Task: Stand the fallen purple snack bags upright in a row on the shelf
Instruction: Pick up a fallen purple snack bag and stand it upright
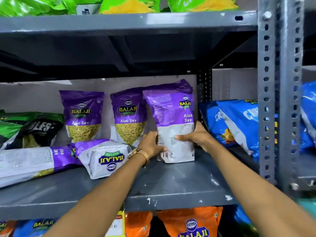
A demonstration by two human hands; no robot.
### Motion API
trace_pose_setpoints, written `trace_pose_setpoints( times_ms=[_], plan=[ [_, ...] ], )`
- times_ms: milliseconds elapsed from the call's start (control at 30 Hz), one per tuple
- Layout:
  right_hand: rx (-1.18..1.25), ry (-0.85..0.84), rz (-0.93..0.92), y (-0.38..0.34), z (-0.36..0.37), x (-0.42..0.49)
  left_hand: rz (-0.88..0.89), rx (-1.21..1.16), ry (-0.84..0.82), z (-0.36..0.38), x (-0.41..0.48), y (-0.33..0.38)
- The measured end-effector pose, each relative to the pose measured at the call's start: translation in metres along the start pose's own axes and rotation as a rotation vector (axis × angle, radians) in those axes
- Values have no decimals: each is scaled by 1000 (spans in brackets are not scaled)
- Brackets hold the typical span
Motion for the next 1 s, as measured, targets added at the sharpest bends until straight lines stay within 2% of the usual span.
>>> trace_pose_setpoints(
  times_ms=[133,300,400,467,500,567,633,800,900,1000],
  plan=[
    [34,67,53,13,4,24,-137,-76,108,11,25,-36],
    [66,105,-45,30,4,29,-192,-159,180,21,30,-62],
    [157,141,-29,37,3,28,-242,-276,190,24,26,-76],
    [254,94,24,42,4,31,-284,-229,247,17,20,-79],
    [267,133,61,48,0,33,-302,-198,282,14,16,-78],
    [287,327,126,57,-21,33,-307,-167,324,9,13,-74],
    [278,435,149,66,-35,31,-270,-243,279,15,15,-66],
    [157,303,18,56,-27,27,-187,-570,106,34,16,-45],
    [211,163,82,57,-15,22,-72,-573,-80,48,15,-30],
    [274,-45,118,56,6,18,35,-601,-172,57,15,-20]
  ],
)
Point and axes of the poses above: each hand's wrist, its own x-axis towards the middle knuckle, its own z-axis out of the palm, y = z × x, the point moved 9 cm from there along x, towards the middle knuckle, and after that the axes turned 6 degrees about z, right-handed, at the moved point
